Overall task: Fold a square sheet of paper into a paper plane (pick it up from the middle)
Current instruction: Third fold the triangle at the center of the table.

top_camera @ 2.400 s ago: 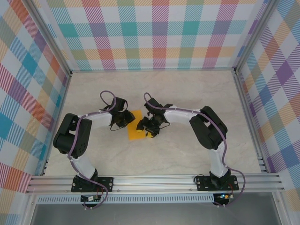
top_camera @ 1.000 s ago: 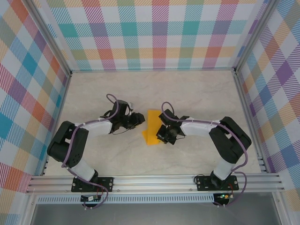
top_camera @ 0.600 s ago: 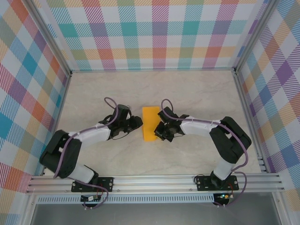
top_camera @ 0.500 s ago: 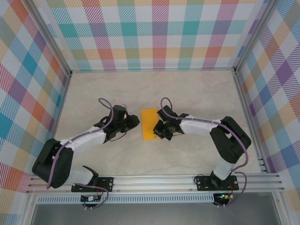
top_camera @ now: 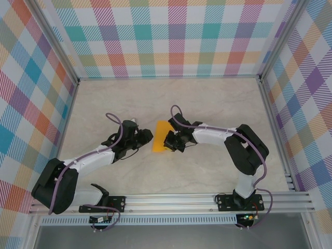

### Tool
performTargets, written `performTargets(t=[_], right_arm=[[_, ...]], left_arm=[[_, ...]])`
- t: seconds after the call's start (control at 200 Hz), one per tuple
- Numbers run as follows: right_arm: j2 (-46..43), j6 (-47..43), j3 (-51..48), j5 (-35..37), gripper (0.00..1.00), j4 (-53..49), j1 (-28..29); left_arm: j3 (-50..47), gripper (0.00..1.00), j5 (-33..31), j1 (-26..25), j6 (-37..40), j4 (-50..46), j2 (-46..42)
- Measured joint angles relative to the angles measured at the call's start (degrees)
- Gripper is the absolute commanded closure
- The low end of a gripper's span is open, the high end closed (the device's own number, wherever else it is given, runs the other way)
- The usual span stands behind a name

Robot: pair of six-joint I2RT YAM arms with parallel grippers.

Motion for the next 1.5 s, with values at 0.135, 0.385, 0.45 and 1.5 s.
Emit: performTargets(t=[0.135, 0.385, 0.45, 1.5], right_arm=[[0.55, -0.22, 0.59, -0.59, 0.94, -0.63, 0.00], [0.68, 0.20, 0.50, -0.59, 0.83, 0.02, 0.00], [0.66, 0.48, -0.07, -0.59, 0.81, 1.11, 0.00], [-5.60, 4.94, -7.69, -0.59, 1.00, 4.20, -0.57]], left_arm=[[0.70, 0.75, 3.08, 0.00, 0.04, 2.62, 3.39], [6.43, 0.82, 6.08, 0.35, 1.62, 2.97, 13.53], [7.67, 0.83, 6.51, 0.76, 1.90, 3.06, 15.34], [10.97, 0.85, 12.39, 2.62, 4.42, 4.02, 21.97]])
